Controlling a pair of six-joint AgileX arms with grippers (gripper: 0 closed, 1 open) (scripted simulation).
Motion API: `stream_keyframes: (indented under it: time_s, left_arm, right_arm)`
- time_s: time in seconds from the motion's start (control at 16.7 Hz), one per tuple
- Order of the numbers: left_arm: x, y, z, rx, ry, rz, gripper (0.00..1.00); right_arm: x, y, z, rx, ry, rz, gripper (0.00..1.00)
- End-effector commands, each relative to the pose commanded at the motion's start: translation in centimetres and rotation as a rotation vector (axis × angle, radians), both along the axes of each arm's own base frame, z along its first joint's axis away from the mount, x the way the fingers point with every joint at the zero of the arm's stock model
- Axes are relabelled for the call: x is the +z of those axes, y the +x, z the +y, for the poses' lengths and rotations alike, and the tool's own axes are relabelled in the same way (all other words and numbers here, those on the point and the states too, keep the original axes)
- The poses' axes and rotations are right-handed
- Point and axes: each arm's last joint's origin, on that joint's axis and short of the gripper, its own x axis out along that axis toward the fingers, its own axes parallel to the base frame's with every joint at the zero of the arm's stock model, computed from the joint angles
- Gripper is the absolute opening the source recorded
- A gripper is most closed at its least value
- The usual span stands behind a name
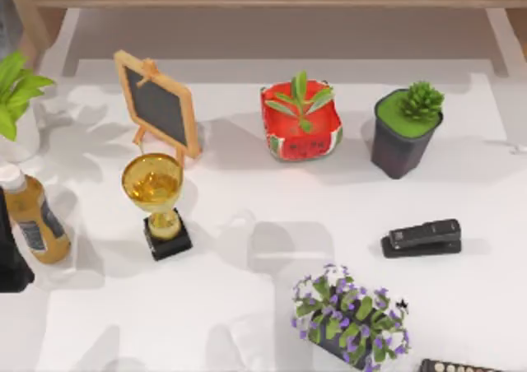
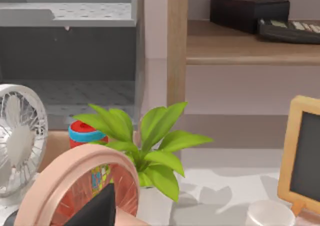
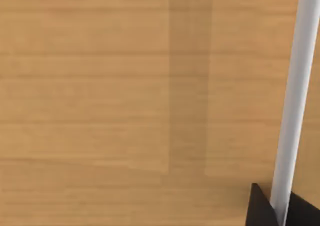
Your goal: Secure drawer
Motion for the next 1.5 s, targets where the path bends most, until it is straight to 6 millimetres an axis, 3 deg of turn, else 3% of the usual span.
stream_keyframes:
  time_s: [0.18,0.6,0.96,1.32,1.5]
  left_arm:
    - [0.0,0.0,0.0,0.0,0.0,0.0,1.0]
    - [0.0,0.0,0.0,0.0,0.0,0.0,1.0]
    - [0.0,0.0,0.0,0.0,0.0,0.0,1.0]
    - [0.0,0.0,0.0,0.0,0.0,0.0,1.0]
    - [0.0,0.0,0.0,0.0,0.0,0.0,1.0]
  right_arm:
    - [-0.2,0.2,-0.2,-0.004,0.003,0.007,0.0]
    - [0.0,5.9,-0.3,-0.006,0.001,0.0,0.0]
    - [-0.2,6.3,-0.4,-0.009,0.007,0.01,0.0]
    - [0.1,11.3,-0.7,-0.012,0.0,-0.003,0.0]
    - [0.0,12.3,-0.5,-0.012,0.005,0.003,0.0]
